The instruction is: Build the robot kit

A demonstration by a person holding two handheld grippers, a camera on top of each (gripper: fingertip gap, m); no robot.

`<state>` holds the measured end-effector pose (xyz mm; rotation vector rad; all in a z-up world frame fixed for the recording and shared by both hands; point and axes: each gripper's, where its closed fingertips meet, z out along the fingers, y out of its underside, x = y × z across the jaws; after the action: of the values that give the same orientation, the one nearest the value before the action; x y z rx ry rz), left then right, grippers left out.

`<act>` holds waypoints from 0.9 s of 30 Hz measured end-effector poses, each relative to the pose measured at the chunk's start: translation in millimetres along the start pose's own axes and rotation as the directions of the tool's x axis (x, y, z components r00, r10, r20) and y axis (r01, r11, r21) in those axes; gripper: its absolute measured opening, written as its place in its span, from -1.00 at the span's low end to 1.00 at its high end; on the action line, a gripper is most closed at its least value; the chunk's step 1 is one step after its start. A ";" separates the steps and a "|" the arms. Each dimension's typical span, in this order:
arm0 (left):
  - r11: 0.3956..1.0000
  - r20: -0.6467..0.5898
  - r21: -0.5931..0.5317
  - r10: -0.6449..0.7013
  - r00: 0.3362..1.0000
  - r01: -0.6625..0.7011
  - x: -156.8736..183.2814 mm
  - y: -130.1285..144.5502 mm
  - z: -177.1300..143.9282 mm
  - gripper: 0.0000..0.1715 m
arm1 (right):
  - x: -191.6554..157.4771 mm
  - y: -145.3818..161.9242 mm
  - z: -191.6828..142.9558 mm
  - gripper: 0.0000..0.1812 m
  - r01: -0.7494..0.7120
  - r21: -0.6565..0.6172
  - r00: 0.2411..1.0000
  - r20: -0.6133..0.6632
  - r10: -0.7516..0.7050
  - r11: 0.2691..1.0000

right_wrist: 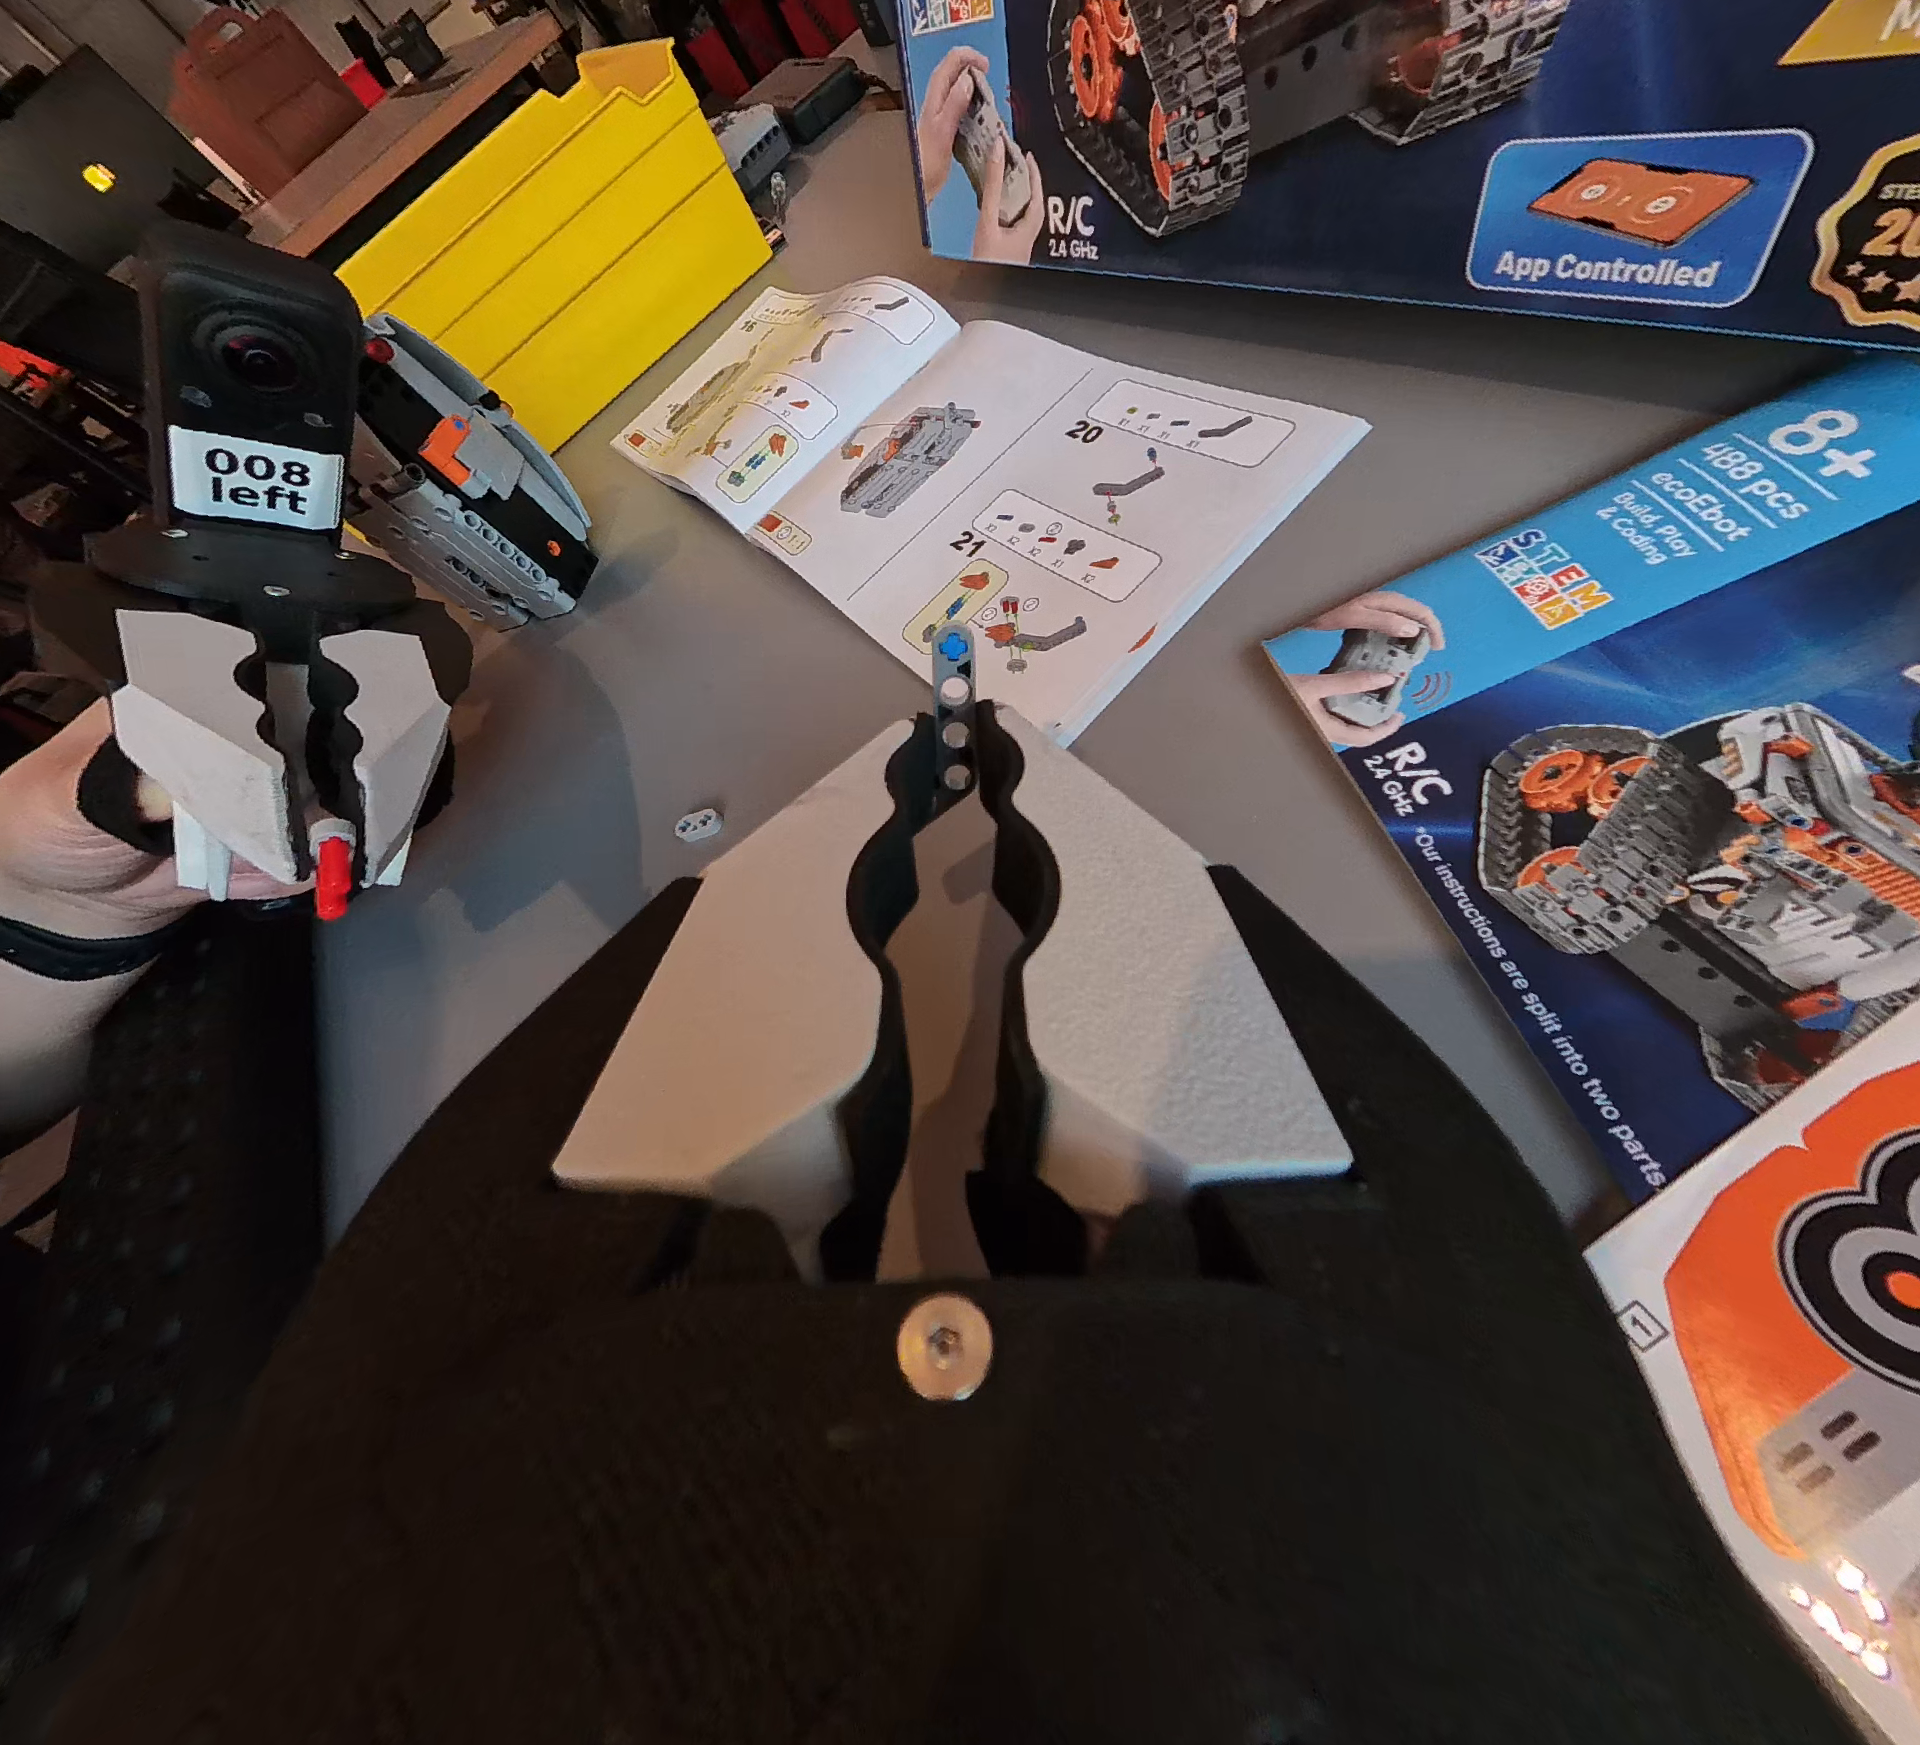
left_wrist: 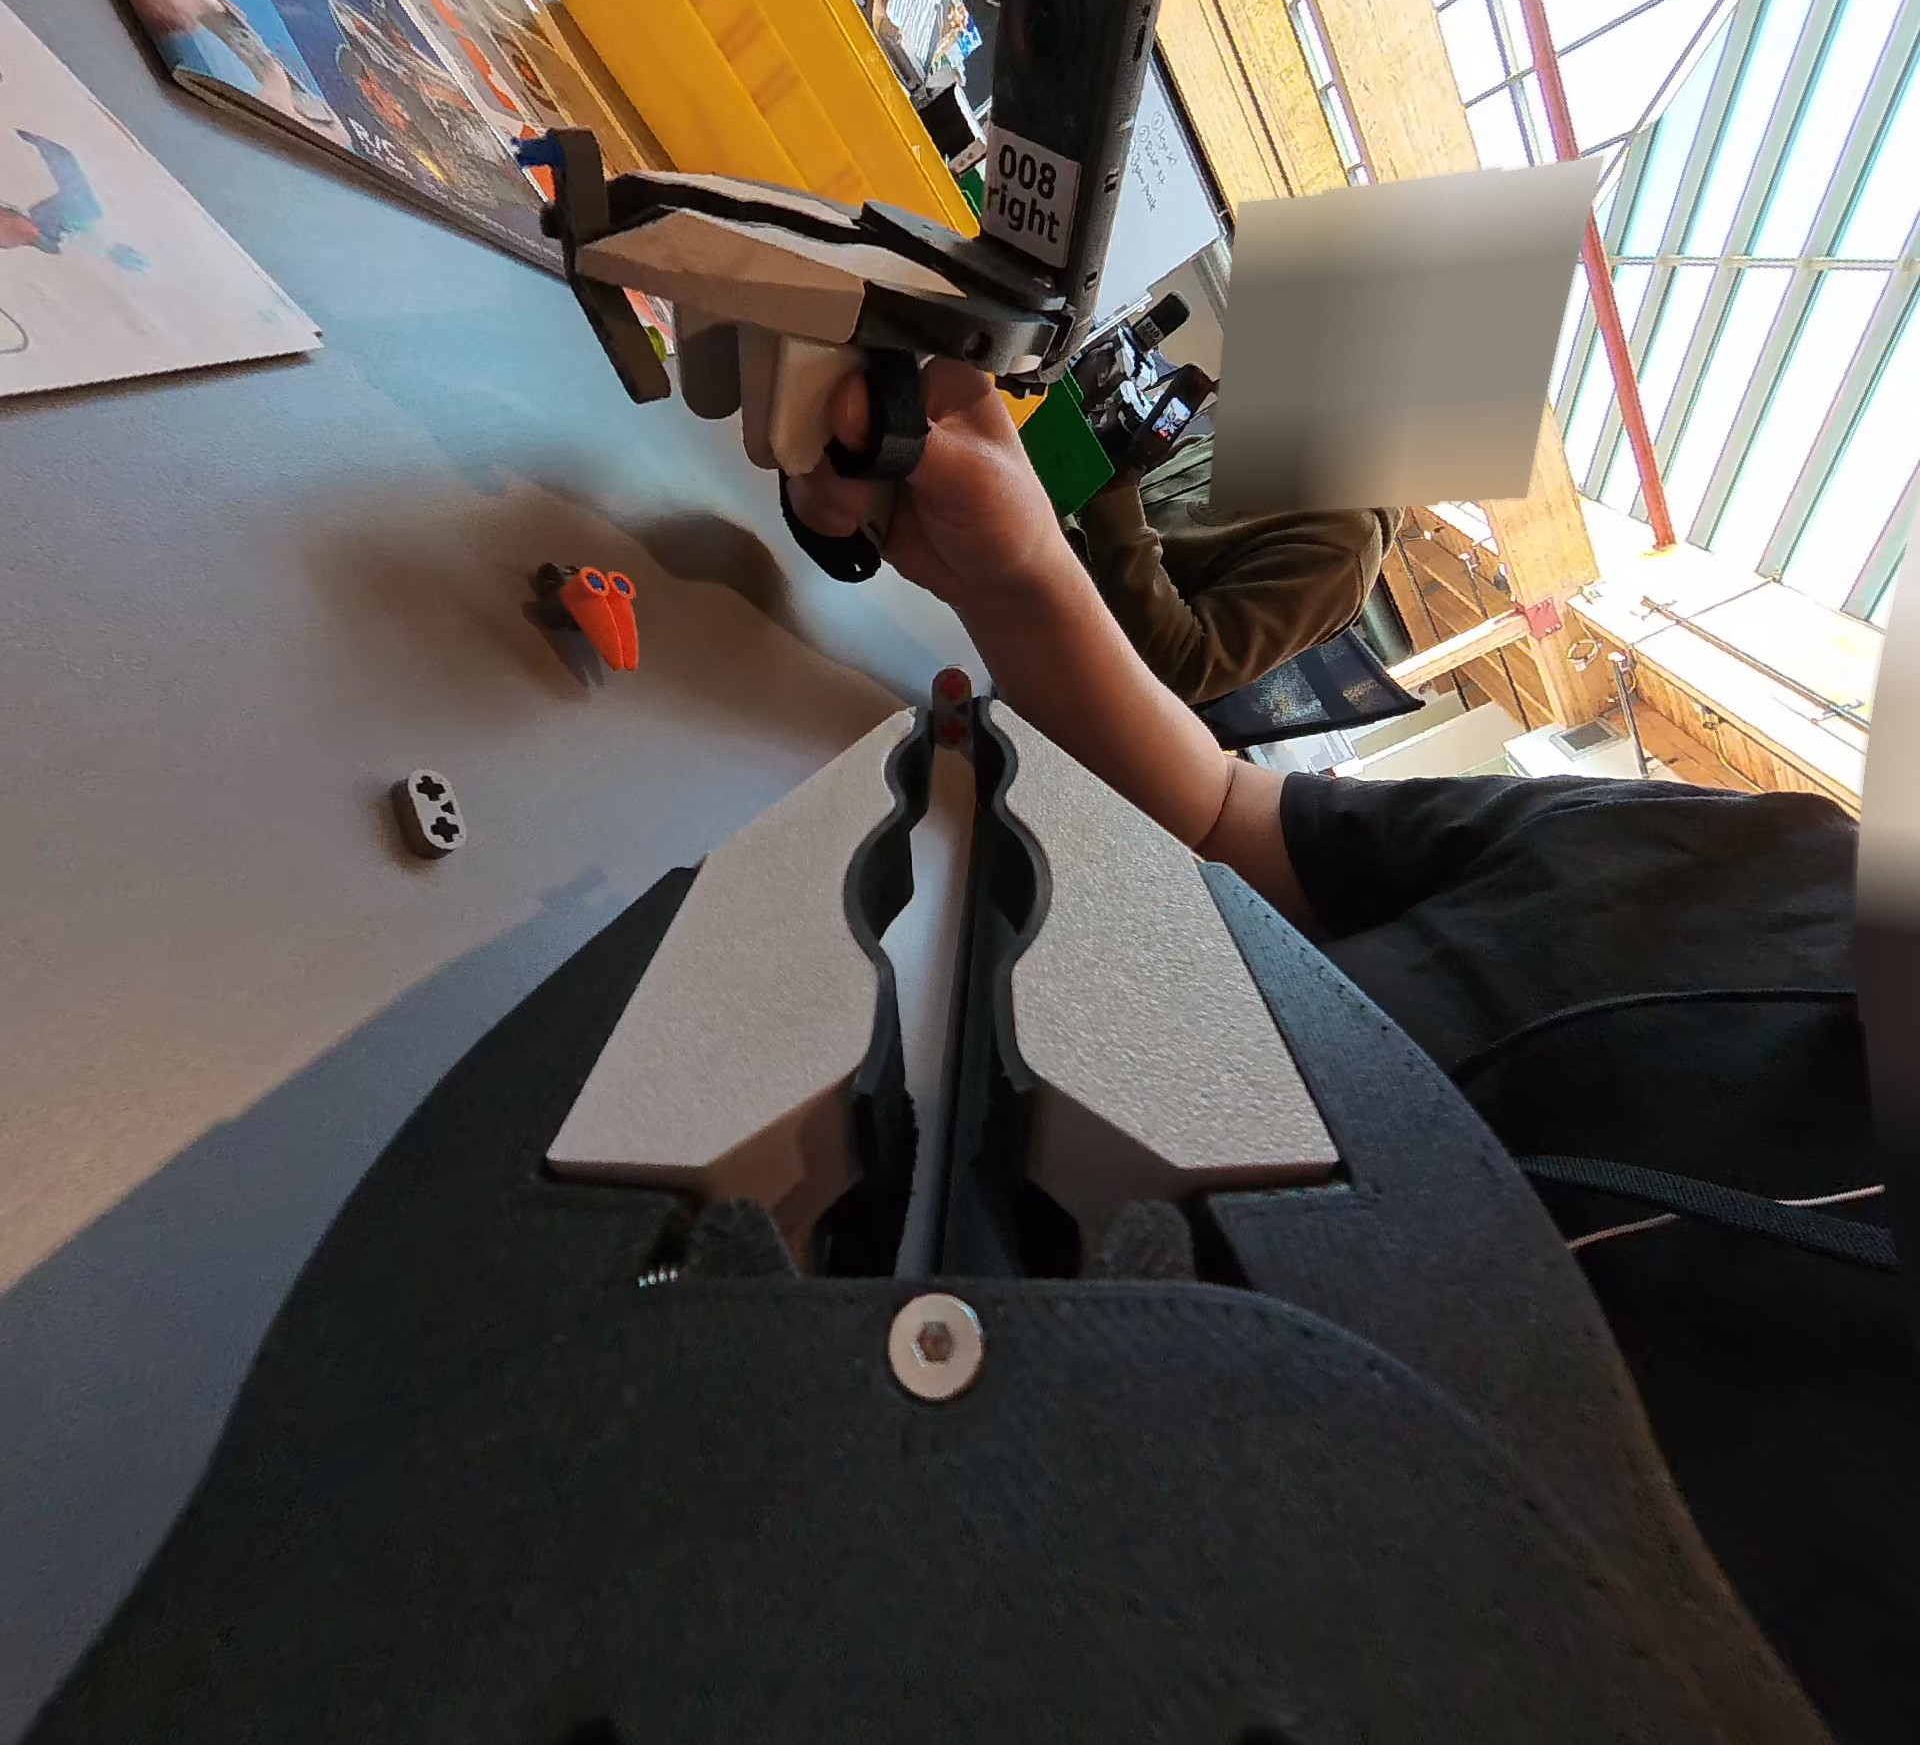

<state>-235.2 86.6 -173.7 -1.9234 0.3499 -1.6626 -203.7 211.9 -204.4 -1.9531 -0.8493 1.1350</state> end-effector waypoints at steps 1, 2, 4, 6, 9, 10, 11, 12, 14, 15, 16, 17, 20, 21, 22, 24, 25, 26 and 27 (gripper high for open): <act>1.000 0.000 0.000 0.000 1.000 0.000 0.1 -0.1 0.0 -0.94 | -0.1 -0.2 -0.1 -0.93 0.000 0.001 1.000 0.000 0.000 1.000; 1.000 0.001 0.000 0.001 1.000 -0.001 -0.1 -0.1 -0.1 -0.94 | -0.2 -0.5 -0.2 -0.93 -0.001 0.002 1.000 0.000 0.001 1.000; 1.000 0.001 0.001 0.001 1.000 -0.001 -0.1 -0.2 -0.1 -0.94 | -0.2 -1.1 -0.6 -0.93 -0.002 0.006 1.000 0.000 0.002 1.000; 1.000 0.001 0.000 0.000 1.000 0.000 -0.3 -0.1 0.0 -0.94 | -0.5 -2.3 -1.1 -0.93 -0.005 0.012 1.000 0.000 0.005 1.000; 1.000 0.001 -0.001 -0.001 1.000 0.001 -0.4 0.1 0.1 -0.94 | -1.3 -4.4 -1.9 -0.92 -0.012 0.025 1.000 0.006 0.012 1.000; 1.000 0.001 -0.001 -0.001 1.000 0.001 -0.4 0.2 0.2 -0.94 | -1.7 -5.3 -2.2 -0.92 -0.016 0.031 1.000 0.008 0.016 0.999; 1.000 0.001 -0.001 -0.001 1.000 0.001 -0.4 0.3 0.3 -0.94 | -2.0 -6.7 -2.7 -0.92 -0.019 0.039 1.000 0.011 0.018 0.999; 1.000 0.001 -0.002 -0.001 1.000 0.001 -0.4 0.3 0.4 -0.94 | -2.6 -7.9 -3.3 -0.92 -0.021 0.046 1.000 0.014 0.020 0.999; 1.000 0.000 -0.002 -0.002 1.000 0.002 -0.4 0.4 0.4 -0.94 | -5.3 -10.9 -4.5 -0.92 -0.016 0.062 1.000 0.028 0.014 0.998; 1.000 0.000 -0.002 -0.002 1.000 0.002 -0.5 0.4 0.5 -0.94 | -7.1 -12.4 -5.1 -0.92 -0.010 0.070 0.999 0.036 0.008 0.998; 1.000 0.000 -0.002 -0.002 1.000 0.002 -0.4 0.4 0.4 -0.94 | -9.4 -14.2 -5.8 -0.92 -0.003 0.079 0.999 0.043 -0.001 0.997; 1.000 0.001 -0.002 -0.001 1.000 0.001 -0.5 0.4 0.4 -0.94 | -12.3 -16.8 -6.7 -0.92 0.001 0.094 0.998 0.055 -0.006 0.996; 1.000 0.000 -0.002 -0.002 1.000 0.002 -0.4 0.3 0.4 -0.94 | -19.8 -22.4 -9.1 -0.93 -0.042 0.124 0.994 0.105 0.029 0.991; 1.000 0.001 -0.001 -0.001 1.000 0.001 -0.5 0.4 0.4 -0.94 | -23.1 -24.4 -10.2 -0.92 -0.075 0.132 0.989 0.139 0.056 0.988; 1.000 0.001 -0.001 -0.001 1.000 0.001 -0.5 0.3 0.3 -0.94 | -25.7 -26.4 -11.3 -0.92 -0.108 0.140 0.982 0.172 0.083 0.984; 1.000 0.002 -0.001 -0.001 1.000 0.001 -0.6 0.3 0.2 -0.94 | -26.5 -29.6 -13.5 -0.93 -0.155 0.151 0.971 0.207 0.122 0.976; 1.000 0.002 -0.001 -0.002 1.000 0.002 -0.7 0.3 0.2 -0.94 | -25.7 -30.9 -14.5 -0.93 -0.168 0.157 0.968 0.212 0.133 0.973; 1.000 0.001 -0.001 -0.002 1.000 0.002 -0.7 0.3 0.4 -0.94 | -24.6 -31.8 -15.4 -0.93 -0.177 0.162 0.967 0.214 0.140 0.971; 1.000 0.001 -0.001 -0.002 1.000 0.002 -0.7 0.4 0.4 -0.94 | -23.5 -32.2 -15.9 -0.93 -0.182 0.164 0.966 0.213 0.146 0.969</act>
<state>-234.9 86.8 -174.5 -1.9264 0.3485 -1.6628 -204.6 205.9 -161.9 -1.8047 -0.6657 1.4737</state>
